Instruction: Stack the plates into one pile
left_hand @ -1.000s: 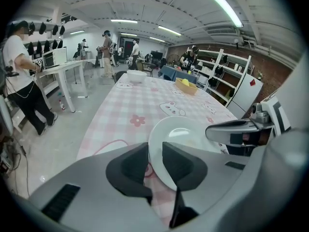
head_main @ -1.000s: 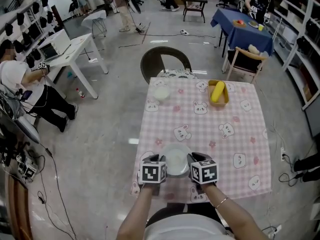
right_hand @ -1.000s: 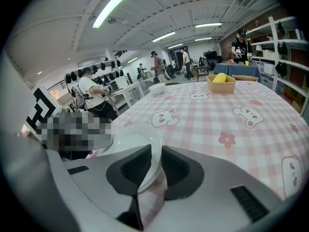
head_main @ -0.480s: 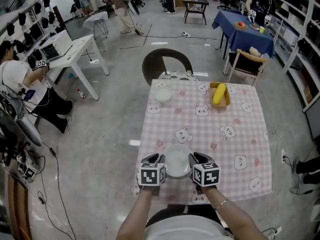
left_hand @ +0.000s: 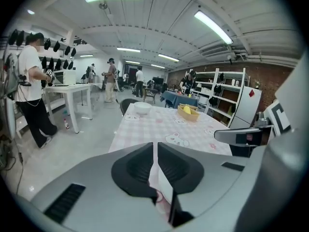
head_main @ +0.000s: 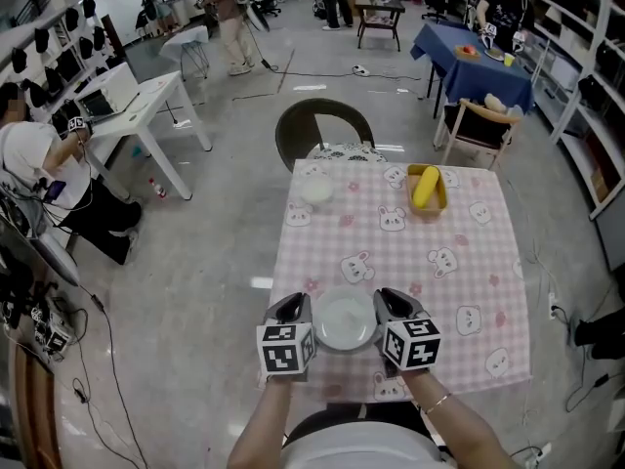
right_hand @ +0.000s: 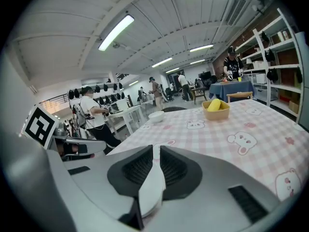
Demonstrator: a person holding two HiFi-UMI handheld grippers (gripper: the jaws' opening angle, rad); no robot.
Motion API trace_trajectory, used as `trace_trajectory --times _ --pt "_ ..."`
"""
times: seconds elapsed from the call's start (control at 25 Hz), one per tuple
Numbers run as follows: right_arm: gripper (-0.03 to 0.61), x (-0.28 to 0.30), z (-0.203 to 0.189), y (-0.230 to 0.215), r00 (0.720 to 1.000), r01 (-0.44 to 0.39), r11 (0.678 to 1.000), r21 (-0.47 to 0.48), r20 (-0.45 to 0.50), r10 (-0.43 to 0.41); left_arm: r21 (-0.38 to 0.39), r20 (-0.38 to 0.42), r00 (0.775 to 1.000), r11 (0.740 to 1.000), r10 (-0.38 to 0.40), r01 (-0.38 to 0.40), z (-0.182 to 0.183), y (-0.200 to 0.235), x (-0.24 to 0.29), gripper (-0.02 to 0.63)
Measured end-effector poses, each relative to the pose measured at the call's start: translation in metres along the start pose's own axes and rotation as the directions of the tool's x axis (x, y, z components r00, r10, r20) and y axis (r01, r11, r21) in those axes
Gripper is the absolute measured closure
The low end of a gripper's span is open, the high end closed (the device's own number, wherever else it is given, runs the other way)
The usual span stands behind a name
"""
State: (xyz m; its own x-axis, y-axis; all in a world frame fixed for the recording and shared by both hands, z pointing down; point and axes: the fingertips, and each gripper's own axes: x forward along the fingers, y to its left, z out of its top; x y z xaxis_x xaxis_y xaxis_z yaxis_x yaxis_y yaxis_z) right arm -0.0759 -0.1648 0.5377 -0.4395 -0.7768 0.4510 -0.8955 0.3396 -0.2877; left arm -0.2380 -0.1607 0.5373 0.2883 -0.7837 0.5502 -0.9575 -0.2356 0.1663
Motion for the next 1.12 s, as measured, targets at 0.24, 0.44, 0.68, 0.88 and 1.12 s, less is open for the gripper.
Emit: trace_trajectory --times 0.24,0.44,0.68,0.88,1.12 --pt "0.565 -0.016 0.029 0.001 0.996 -0.006 1.0 0.002 0.085 0.006 0.032 0.096 0.995 0.999 -0.002 -0.001 0.029 -0.002 -0.016 0.583" --pt "0.572 -0.026 0.044 -0.004 0.989 -0.026 0.999 0.022 0.149 0.023 0.052 0.181 0.983 0.999 -0.016 0.006 0.051 -0.007 -0.023 0.592" --pt "0.574 -0.043 0.057 0.006 0.979 -0.05 0.999 -0.001 0.199 0.049 0.057 0.238 0.971 0.998 -0.024 0.011 0.063 -0.011 -0.041 0.592" --pt "0.574 -0.05 0.067 0.015 0.972 -0.054 0.998 -0.034 0.228 0.06 0.067 0.26 0.965 0.998 -0.023 0.006 0.068 -0.01 -0.05 0.592" --pt "0.574 -0.052 0.068 0.013 0.972 -0.051 0.998 -0.041 0.227 0.059 0.076 0.271 0.962 0.997 -0.019 -0.002 0.071 -0.014 -0.053 0.592"
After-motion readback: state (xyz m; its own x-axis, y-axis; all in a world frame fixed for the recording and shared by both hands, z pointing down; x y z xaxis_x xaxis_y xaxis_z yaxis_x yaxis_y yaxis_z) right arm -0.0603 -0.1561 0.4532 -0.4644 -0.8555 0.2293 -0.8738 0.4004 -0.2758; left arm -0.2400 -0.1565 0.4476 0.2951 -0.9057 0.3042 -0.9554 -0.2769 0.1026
